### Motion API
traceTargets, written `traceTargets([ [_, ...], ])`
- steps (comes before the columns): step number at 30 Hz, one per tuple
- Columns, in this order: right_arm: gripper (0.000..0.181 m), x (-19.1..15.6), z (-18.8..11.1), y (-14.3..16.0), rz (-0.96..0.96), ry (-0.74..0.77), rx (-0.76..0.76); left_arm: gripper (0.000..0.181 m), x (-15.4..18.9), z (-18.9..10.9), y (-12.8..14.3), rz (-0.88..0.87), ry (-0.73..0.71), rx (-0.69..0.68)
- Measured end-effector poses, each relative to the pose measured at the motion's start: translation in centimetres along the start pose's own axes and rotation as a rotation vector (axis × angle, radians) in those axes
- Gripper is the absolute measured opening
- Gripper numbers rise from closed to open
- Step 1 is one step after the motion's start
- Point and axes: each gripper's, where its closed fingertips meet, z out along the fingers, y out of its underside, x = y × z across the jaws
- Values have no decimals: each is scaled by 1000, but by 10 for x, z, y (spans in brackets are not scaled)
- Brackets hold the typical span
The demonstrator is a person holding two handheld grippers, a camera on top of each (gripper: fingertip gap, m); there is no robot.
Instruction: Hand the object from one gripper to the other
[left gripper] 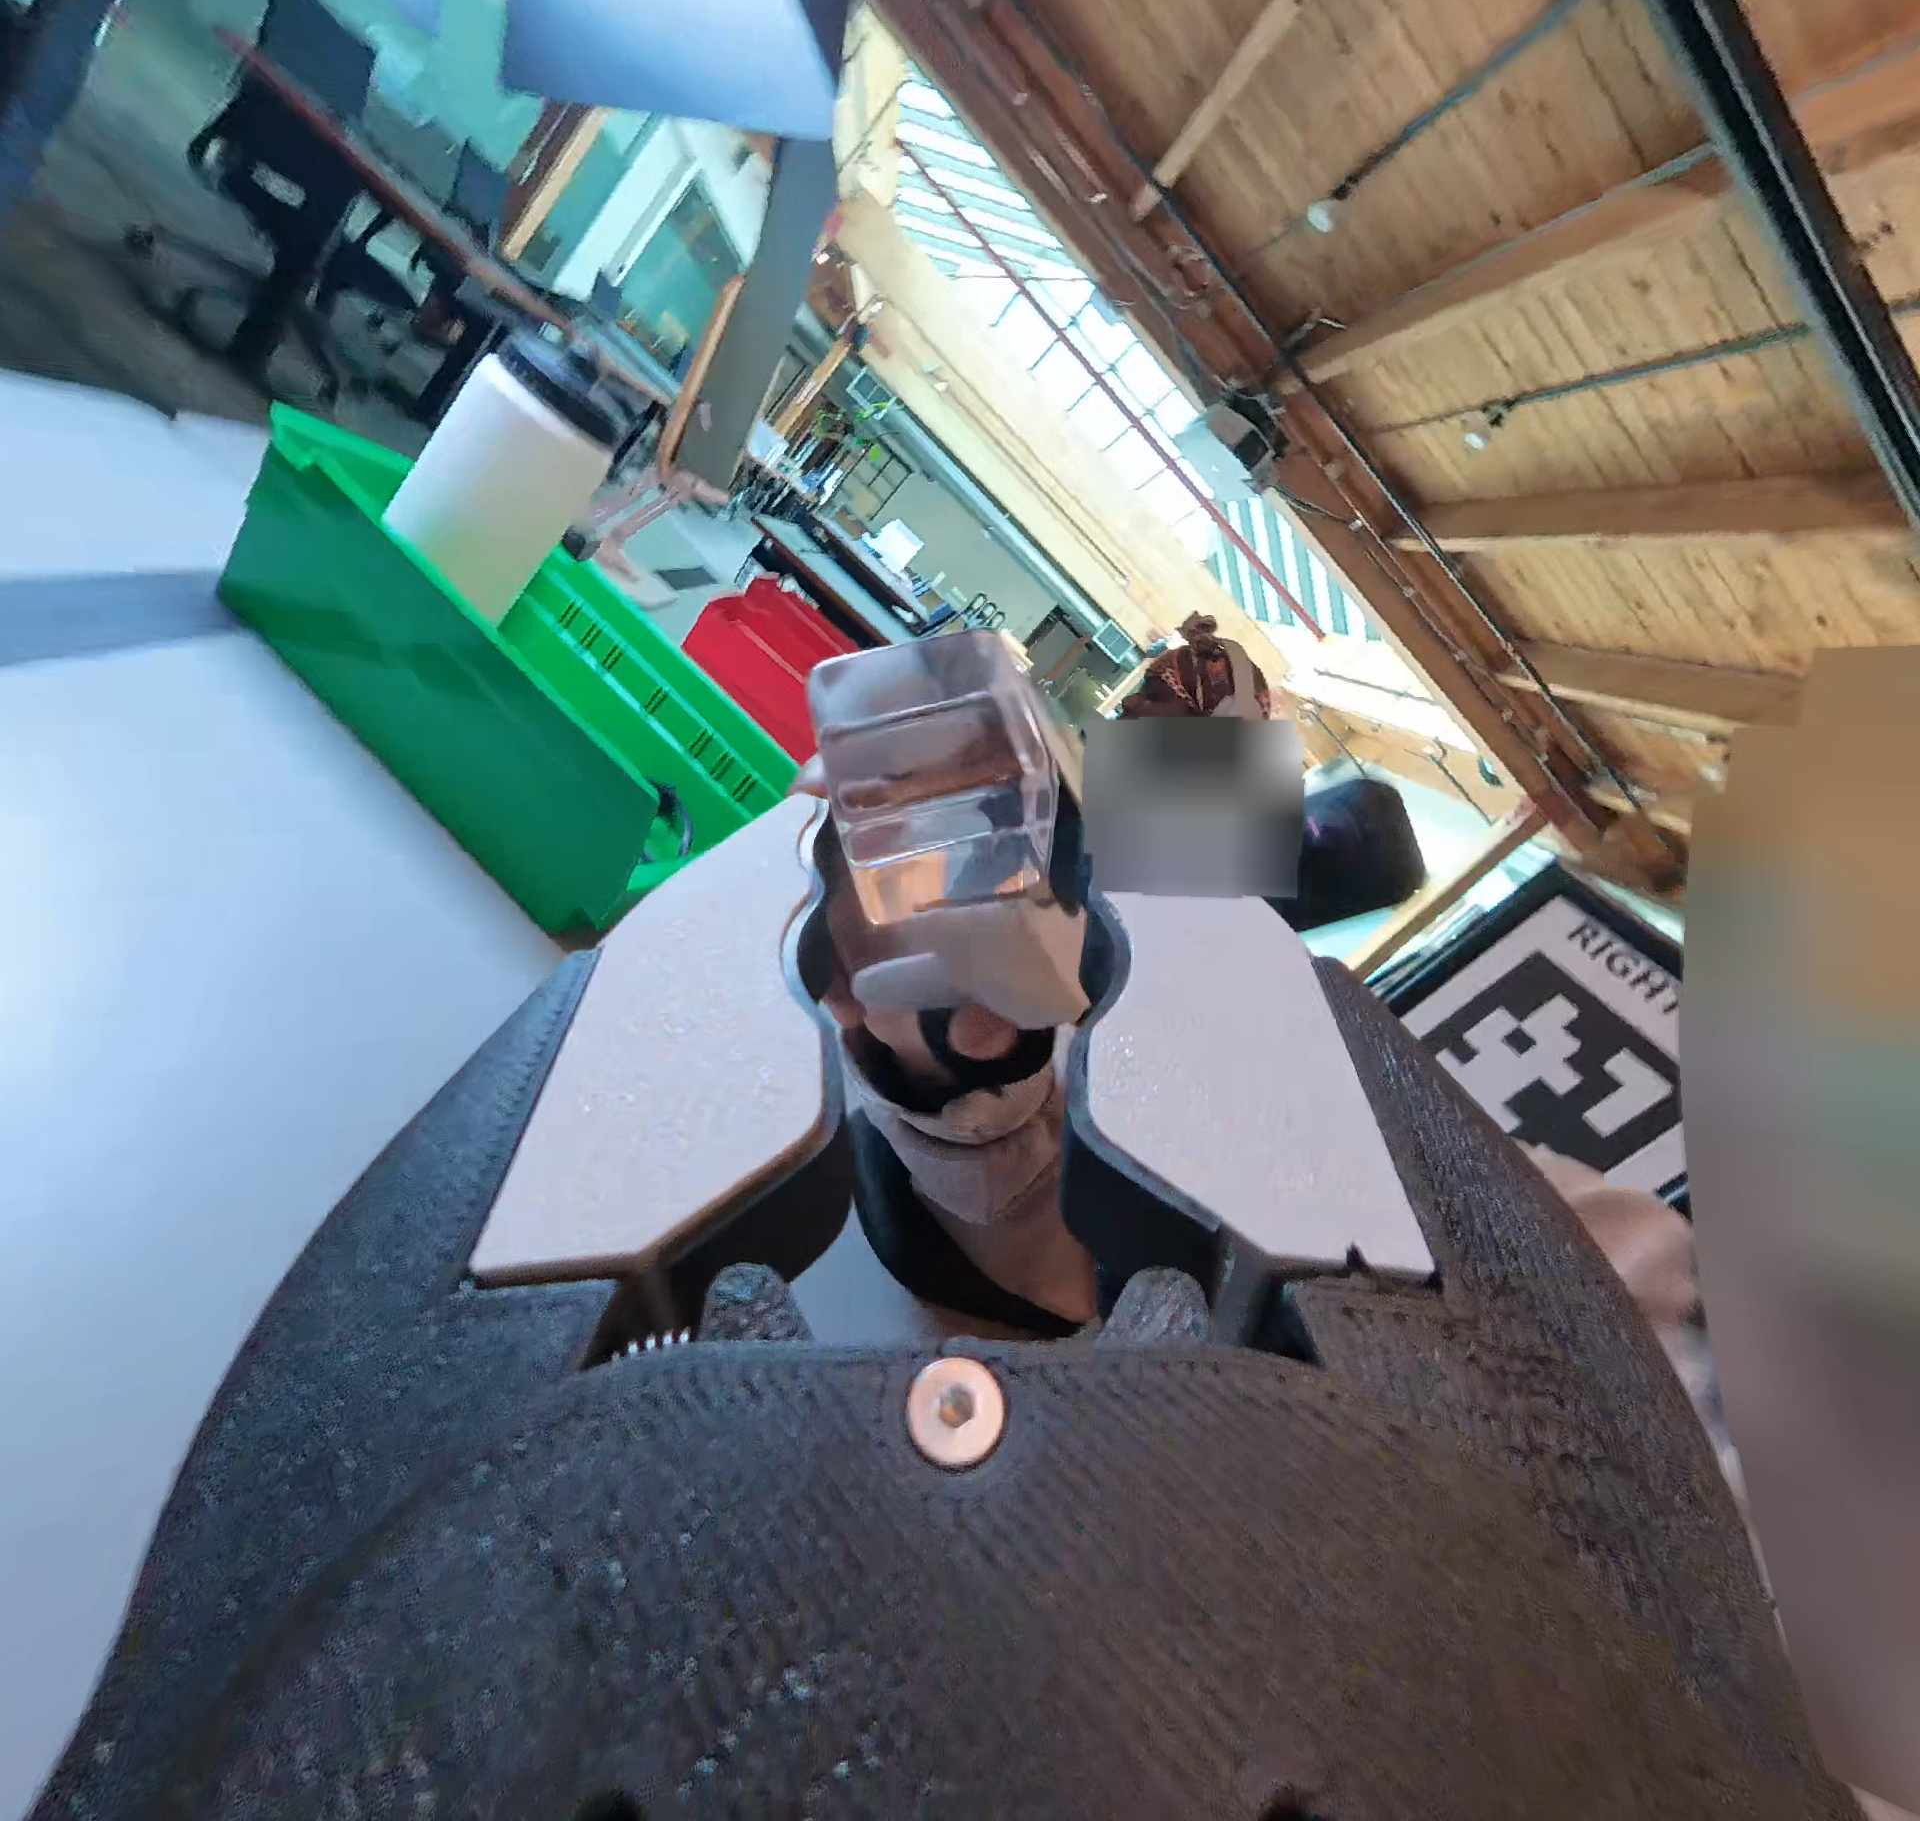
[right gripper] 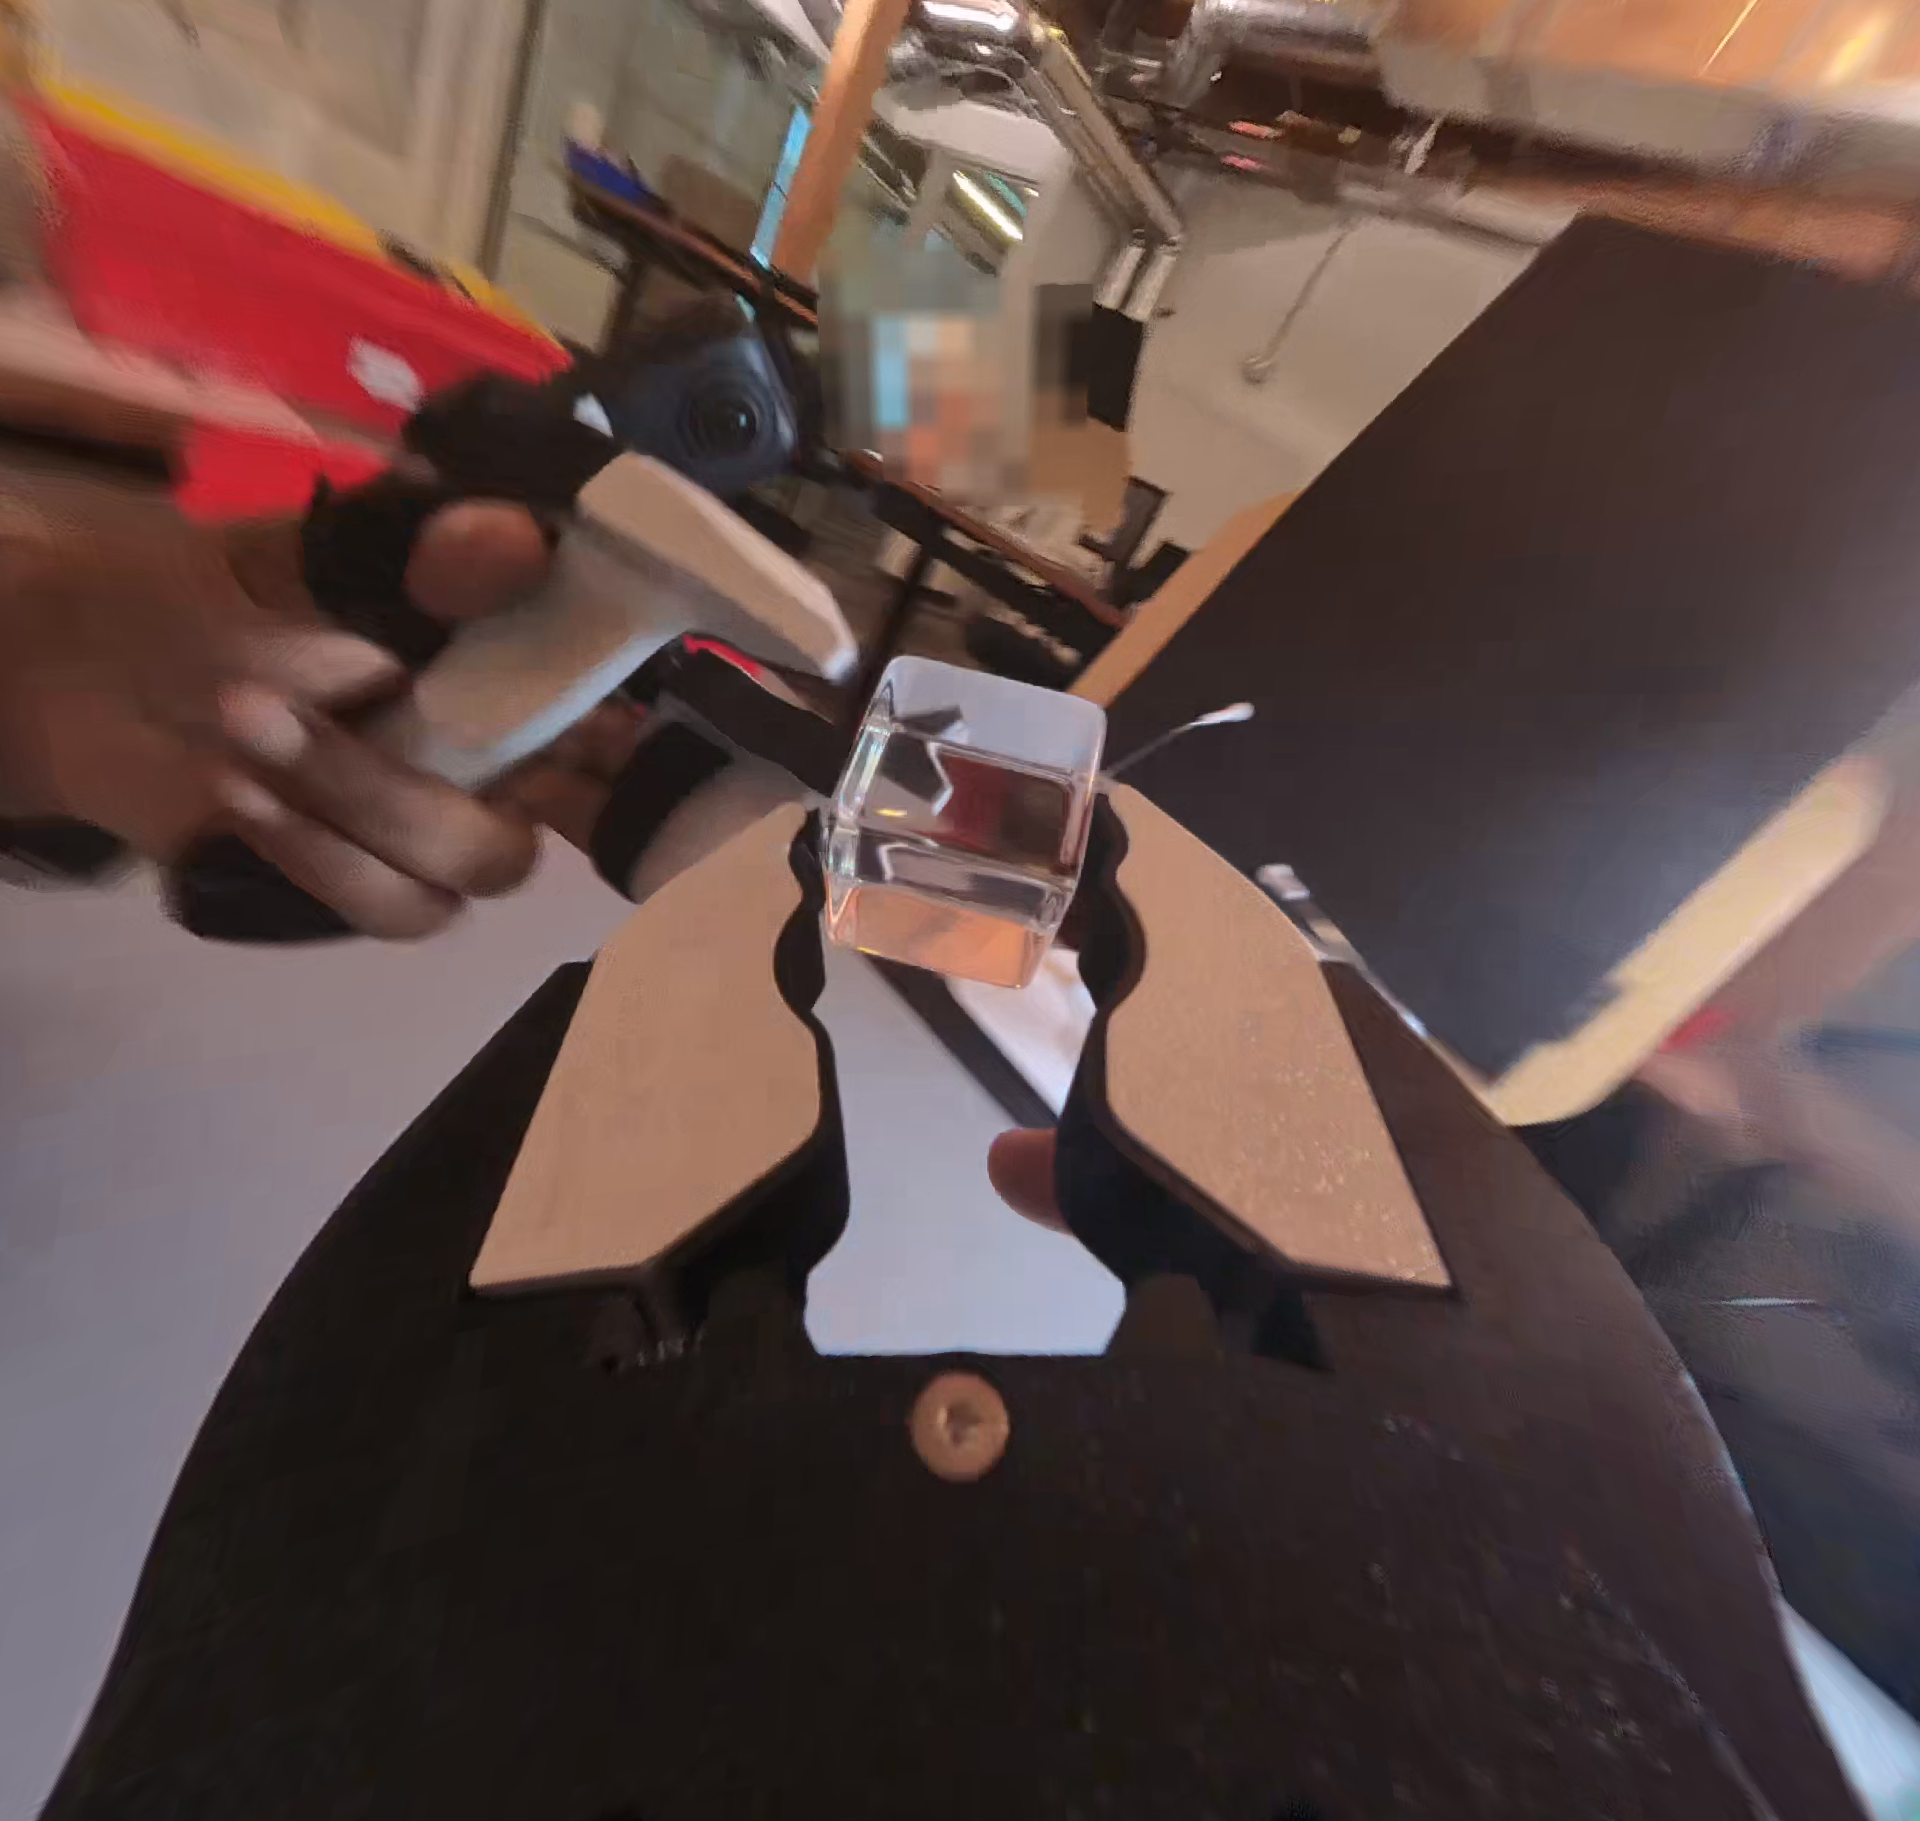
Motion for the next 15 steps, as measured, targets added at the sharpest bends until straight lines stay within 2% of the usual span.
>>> traceTargets([
  [3,47,5,-8,-22,450,-195,94,56,20,-3,-5,293,4,-11],
  [6,47,-1,-15,-38,776,-400,127,63,35,-5,-4,612,-47,-53],
  [11,47,-19,-20,-58,1131,-628,159,59,44,-8,-7,1158,-254,-57],
  [13,47,-25,-22,-65,1239,-708,170,56,47,-9,-9,1393,-364,-53],
  [15,47,-29,-22,-67,1317,-747,175,55,53,-8,-5,1566,-407,-71],
])
